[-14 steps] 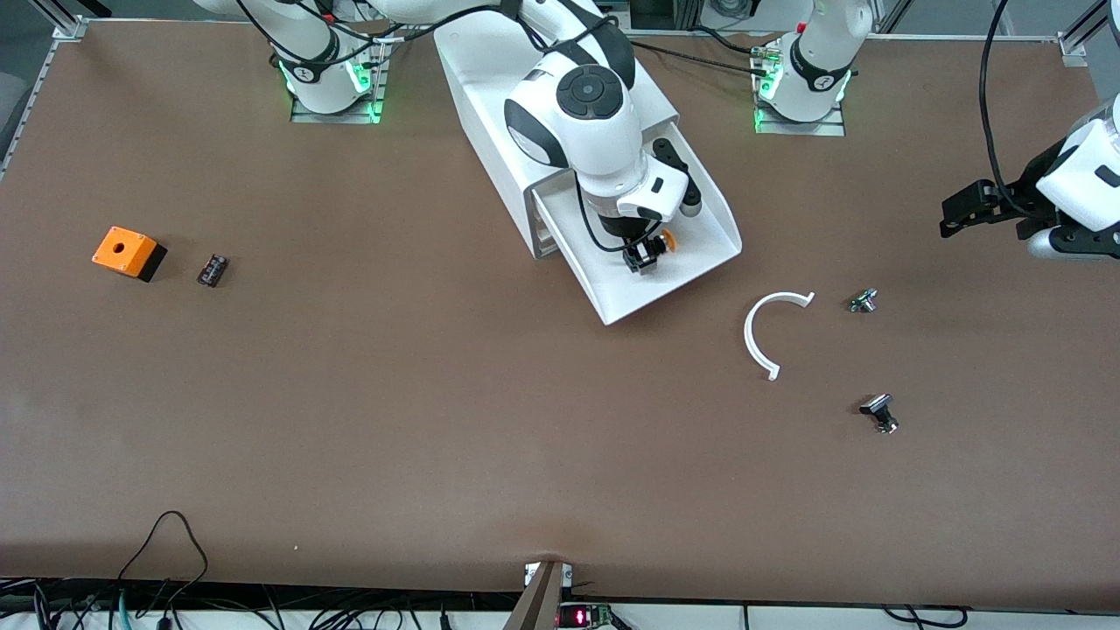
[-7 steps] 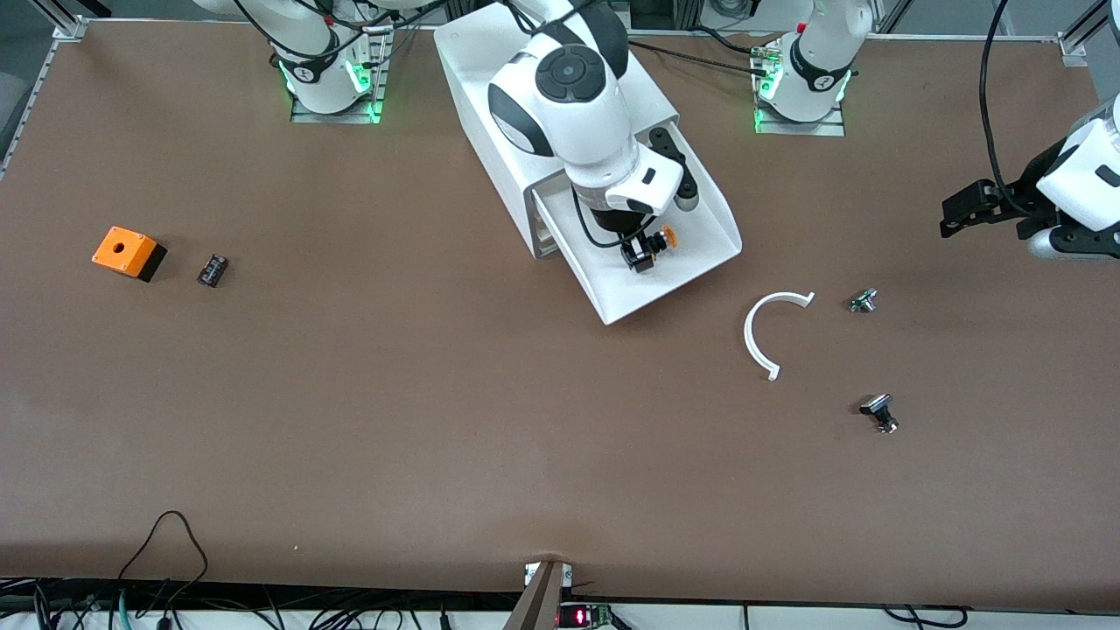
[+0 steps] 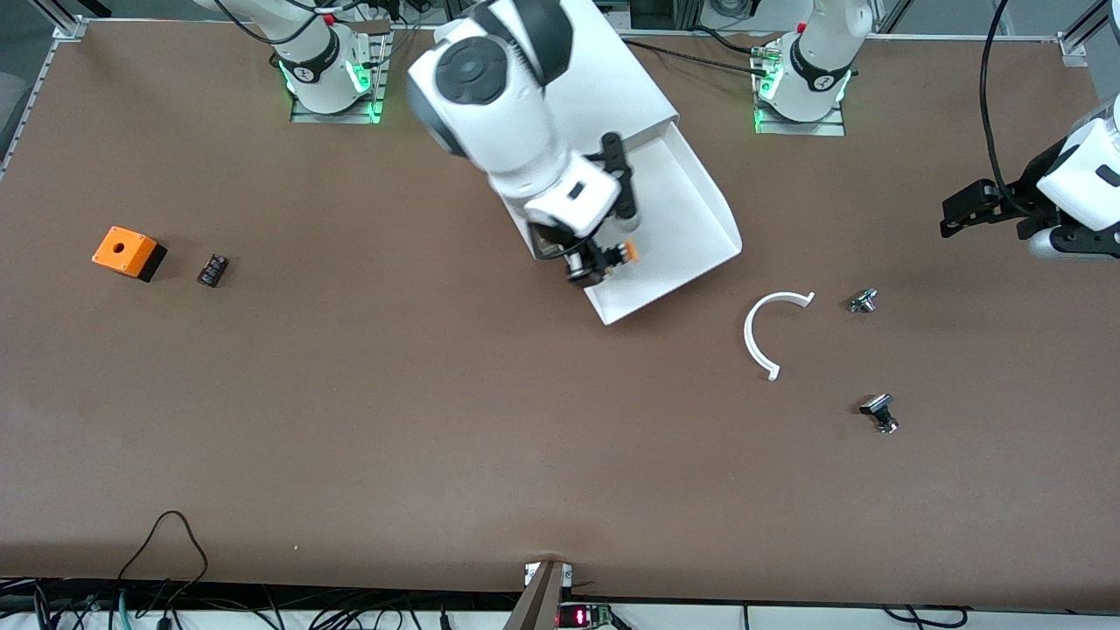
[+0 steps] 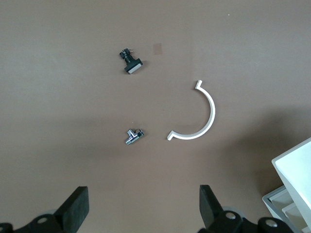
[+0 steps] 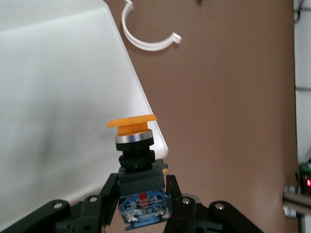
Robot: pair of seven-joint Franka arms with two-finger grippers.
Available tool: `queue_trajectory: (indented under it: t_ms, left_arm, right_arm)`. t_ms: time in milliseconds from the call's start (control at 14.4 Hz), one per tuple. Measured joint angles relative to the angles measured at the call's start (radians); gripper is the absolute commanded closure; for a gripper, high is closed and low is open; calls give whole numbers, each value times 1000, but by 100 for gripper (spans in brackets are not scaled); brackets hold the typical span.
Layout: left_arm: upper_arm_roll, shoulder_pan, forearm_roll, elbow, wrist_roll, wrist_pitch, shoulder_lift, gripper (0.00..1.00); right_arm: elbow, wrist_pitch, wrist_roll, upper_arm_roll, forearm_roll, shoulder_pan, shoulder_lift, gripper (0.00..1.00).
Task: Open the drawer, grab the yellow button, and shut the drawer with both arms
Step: 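Lift the push button out of the drawer with the right gripper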
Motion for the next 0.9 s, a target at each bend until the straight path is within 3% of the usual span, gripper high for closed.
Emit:
queue_trajectory:
  t_ms: [209, 487, 904]
  left_arm:
    - [0, 0, 0, 0, 0, 0, 0, 0]
    - [0, 0, 0, 0, 0, 0, 0, 0]
    - [0, 0, 0, 0, 0, -1, 0, 0]
  right_arm:
    - [-57, 1, 22, -2, 56, -100, -17, 57]
    - [-138, -2, 37, -3, 61, -209, -34, 56]
    - [-355, 15, 37, -4, -41, -327, -41, 56]
